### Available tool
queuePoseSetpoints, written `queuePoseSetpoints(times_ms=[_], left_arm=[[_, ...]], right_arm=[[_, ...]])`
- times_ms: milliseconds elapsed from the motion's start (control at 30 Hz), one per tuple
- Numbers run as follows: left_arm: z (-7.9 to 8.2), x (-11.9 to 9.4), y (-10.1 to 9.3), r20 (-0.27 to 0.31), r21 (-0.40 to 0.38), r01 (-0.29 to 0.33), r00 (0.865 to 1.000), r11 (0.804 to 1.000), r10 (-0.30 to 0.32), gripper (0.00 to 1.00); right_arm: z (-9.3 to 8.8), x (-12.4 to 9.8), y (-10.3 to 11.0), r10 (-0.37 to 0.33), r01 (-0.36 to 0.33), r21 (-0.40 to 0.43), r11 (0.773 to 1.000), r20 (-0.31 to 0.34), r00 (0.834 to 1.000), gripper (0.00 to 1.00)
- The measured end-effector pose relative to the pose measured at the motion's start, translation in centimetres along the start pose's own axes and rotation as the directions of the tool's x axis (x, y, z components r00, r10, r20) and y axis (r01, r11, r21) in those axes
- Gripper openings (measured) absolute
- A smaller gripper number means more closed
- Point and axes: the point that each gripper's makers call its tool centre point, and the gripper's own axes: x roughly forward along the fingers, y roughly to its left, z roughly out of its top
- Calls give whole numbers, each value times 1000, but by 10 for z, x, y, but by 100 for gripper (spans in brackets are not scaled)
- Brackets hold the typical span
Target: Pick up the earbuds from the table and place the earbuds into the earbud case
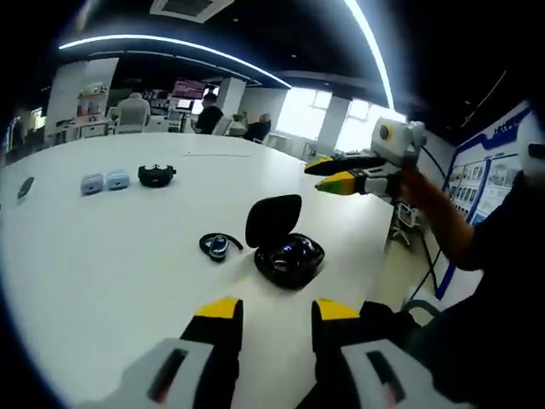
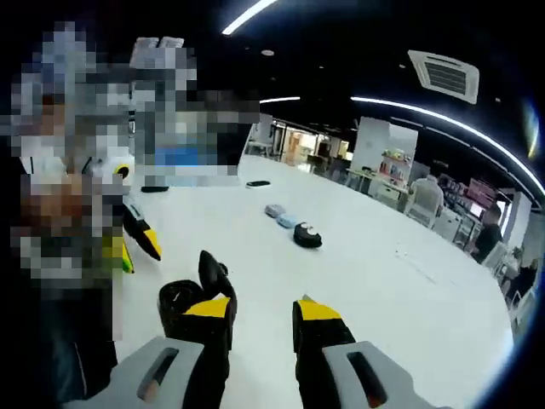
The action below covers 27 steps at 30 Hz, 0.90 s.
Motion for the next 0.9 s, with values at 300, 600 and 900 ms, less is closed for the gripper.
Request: queuePoseSetpoints(times_ms=[300, 600, 900], left_arm=[[24, 26, 2, 86, -122, 117, 991, 986, -107, 31], [22, 39, 14, 71, -164, 115, 992, 980, -104, 37], [30, 51, 14, 82, -184, 145, 988, 972, -132, 37]], right_arm=[[8, 74, -2, 225, -223, 29, 974, -81, 971, 27], [-16, 124, 8, 372, -394, -96, 914, -188, 909, 26], [-31, 138, 18, 428, -476, -184, 860, -249, 869, 27]])
